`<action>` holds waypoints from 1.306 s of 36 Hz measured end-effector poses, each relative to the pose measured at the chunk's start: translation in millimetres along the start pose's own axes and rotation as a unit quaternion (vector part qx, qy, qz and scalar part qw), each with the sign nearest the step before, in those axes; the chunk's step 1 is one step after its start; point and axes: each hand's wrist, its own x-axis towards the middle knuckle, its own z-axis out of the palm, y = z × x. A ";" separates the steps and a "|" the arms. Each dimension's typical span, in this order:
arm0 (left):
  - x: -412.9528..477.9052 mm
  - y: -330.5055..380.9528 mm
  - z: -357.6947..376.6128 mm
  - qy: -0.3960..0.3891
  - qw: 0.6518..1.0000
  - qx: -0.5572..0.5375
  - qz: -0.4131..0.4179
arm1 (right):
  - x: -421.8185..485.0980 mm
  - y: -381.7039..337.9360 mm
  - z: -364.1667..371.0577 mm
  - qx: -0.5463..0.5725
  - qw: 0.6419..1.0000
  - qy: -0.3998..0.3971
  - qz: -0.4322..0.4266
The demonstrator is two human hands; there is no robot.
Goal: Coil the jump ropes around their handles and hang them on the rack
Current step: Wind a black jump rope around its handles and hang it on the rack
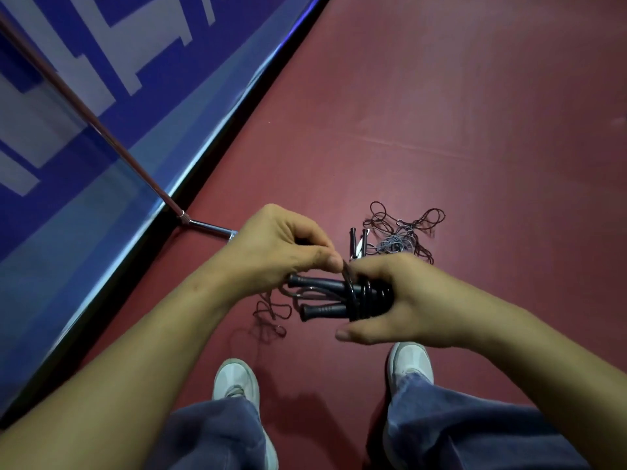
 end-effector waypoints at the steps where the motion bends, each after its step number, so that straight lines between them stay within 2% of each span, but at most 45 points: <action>1: -0.1 -0.9 -0.8 0.004 0.999 -0.030 -0.019 | 0.8 0.7 -1.8 0.016 1.000 0.018 -0.002; 4: -2.9 -3.5 -1.4 -0.009 0.994 -0.094 -0.056 | 4.0 1.8 -5.8 0.057 0.996 0.072 -0.013; 10: -4.5 -12.1 10.1 -0.055 0.987 -0.118 -0.092 | 6.8 11.9 -20.3 0.112 0.971 0.210 0.009; 13: -7.9 -9.8 17.2 -0.088 0.989 -0.074 -0.091 | 9.5 22.6 -21.8 0.112 0.959 0.257 0.041; 17: -8.3 2.0 34.9 -0.114 0.990 0.018 -0.086 | 16.3 27.6 -17.9 0.113 0.954 0.275 0.037; 19: -5.2 3.3 37.3 -0.095 0.985 0.126 -0.075 | 18.2 34.9 -17.3 0.061 0.963 0.257 0.061; 22: -6.3 0.7 32.2 -0.092 0.962 0.244 -0.086 | 17.3 47.1 -15.6 -0.011 0.977 0.183 0.113; 27: -10.2 4.1 29.7 -0.091 0.939 0.326 -0.059 | 14.4 58.4 -14.8 -0.105 0.970 0.120 0.182; 32: -4.2 7.0 21.3 -0.011 0.929 0.369 0.037 | 14.6 54.7 -9.6 -0.170 0.969 0.033 0.175; 36: 2.5 -3.7 7.0 0.025 0.942 0.326 0.072 | 11.8 42.3 -8.2 -0.172 0.975 -0.059 0.126; 40: 4.1 -7.3 -6.0 0.049 0.970 0.232 0.051 | 3.7 23.4 -13.1 -0.084 0.989 -0.098 0.074; 43: 3.5 -3.8 -8.9 0.047 0.990 0.132 0.028 | -2.9 8.0 -13.5 -0.010 0.996 -0.085 0.031; 47: -0.3 -6.6 -2.2 0.036 0.999 0.012 0.002 | -8.1 -7.5 -14.4 0.100 0.995 -0.016 -0.021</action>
